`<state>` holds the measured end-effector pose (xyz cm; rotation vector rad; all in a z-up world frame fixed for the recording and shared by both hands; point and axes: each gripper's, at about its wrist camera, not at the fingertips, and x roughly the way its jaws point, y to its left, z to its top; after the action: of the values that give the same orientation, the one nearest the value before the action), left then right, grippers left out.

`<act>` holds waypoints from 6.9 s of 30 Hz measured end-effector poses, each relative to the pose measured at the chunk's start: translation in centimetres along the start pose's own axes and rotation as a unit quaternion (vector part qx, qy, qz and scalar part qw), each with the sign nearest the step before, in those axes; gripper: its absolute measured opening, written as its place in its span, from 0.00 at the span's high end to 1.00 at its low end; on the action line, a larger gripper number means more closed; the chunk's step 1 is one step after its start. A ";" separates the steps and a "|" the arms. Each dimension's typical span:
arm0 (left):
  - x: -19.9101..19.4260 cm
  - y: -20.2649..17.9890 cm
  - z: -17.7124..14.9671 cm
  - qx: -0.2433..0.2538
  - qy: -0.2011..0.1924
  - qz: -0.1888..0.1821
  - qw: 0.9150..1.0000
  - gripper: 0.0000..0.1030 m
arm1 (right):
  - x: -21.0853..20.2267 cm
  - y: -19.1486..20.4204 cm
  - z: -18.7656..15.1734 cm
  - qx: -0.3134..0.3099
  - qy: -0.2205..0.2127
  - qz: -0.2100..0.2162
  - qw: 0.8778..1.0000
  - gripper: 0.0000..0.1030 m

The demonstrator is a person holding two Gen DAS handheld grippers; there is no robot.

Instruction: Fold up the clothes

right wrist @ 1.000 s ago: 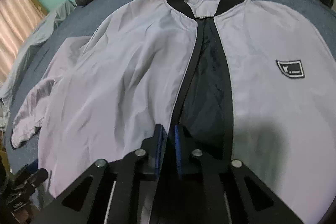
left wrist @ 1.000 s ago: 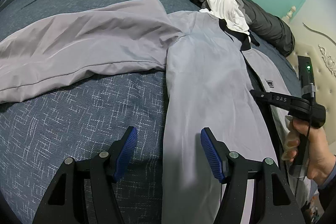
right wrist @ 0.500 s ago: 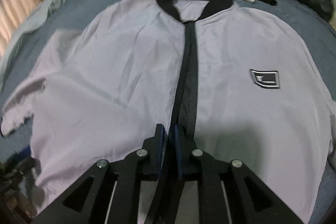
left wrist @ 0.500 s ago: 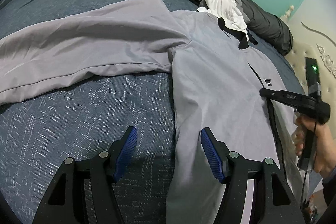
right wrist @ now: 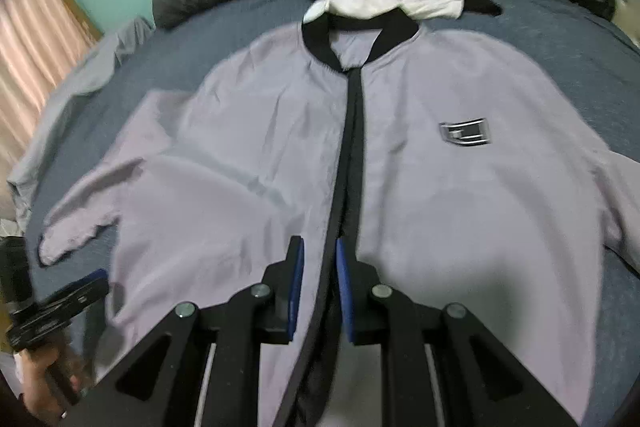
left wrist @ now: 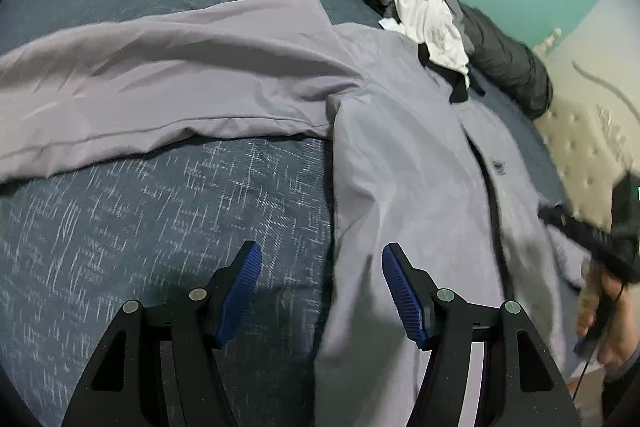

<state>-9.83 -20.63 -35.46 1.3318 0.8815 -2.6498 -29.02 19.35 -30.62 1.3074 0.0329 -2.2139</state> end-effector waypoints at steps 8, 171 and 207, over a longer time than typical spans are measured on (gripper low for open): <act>-3.8 -0.8 -1.5 0.003 0.037 0.003 0.999 0.35 | -8.4 -6.3 -5.6 0.024 0.012 -0.004 1.000 0.63; 11.8 -16.4 13.1 0.140 0.005 0.014 0.990 0.45 | 5.8 -7.9 12.2 -0.016 -0.034 0.013 0.999 0.50; 8.9 -9.0 4.6 0.092 -0.023 0.042 0.995 0.42 | 12.7 2.9 12.9 -0.051 -0.051 0.040 0.997 0.98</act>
<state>-21.29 -13.58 -35.73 1.3051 0.5735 -2.7394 -42.59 7.32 -33.45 1.1205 0.0529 -2.1796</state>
